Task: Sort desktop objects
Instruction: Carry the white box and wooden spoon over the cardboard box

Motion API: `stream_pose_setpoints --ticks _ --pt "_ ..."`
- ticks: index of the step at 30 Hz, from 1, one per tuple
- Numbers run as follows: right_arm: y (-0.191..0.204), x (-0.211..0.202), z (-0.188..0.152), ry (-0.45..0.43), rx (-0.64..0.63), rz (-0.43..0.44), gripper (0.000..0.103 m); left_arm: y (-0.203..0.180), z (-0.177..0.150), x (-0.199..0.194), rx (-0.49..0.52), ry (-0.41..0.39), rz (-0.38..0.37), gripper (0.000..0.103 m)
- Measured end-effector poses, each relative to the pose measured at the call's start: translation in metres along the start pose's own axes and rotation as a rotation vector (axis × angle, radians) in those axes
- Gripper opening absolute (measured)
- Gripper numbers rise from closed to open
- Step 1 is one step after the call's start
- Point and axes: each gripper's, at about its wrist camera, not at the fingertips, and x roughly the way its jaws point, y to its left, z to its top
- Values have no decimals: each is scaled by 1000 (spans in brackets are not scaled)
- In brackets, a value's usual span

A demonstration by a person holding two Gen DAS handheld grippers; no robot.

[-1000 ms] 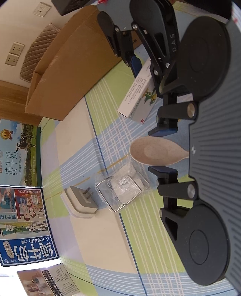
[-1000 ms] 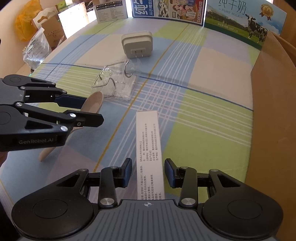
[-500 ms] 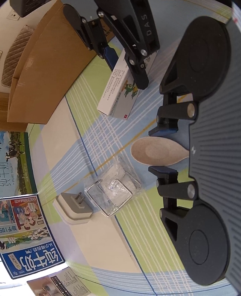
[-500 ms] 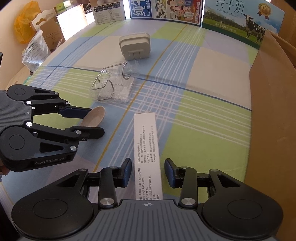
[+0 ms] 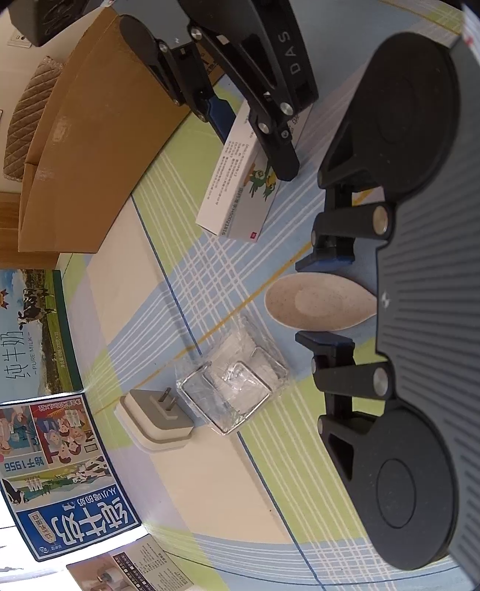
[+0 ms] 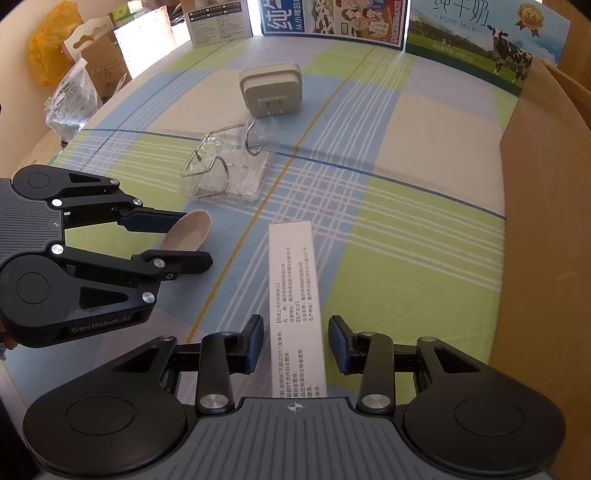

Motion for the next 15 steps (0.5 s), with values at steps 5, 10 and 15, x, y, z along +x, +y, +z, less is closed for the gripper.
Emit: stream_pose_setpoints --ticks 5,10,15 --pt "1 -1 1 -11 3 -9 23 -1 1 -3 -7 -5 -9 28" --pt "0 -9 4 -60 21 -8 23 3 3 -9 -43 -24 -21 28" --pt "-1 -15 5 -90 35 -9 23 10 7 -18 -98 -49 -34 28"
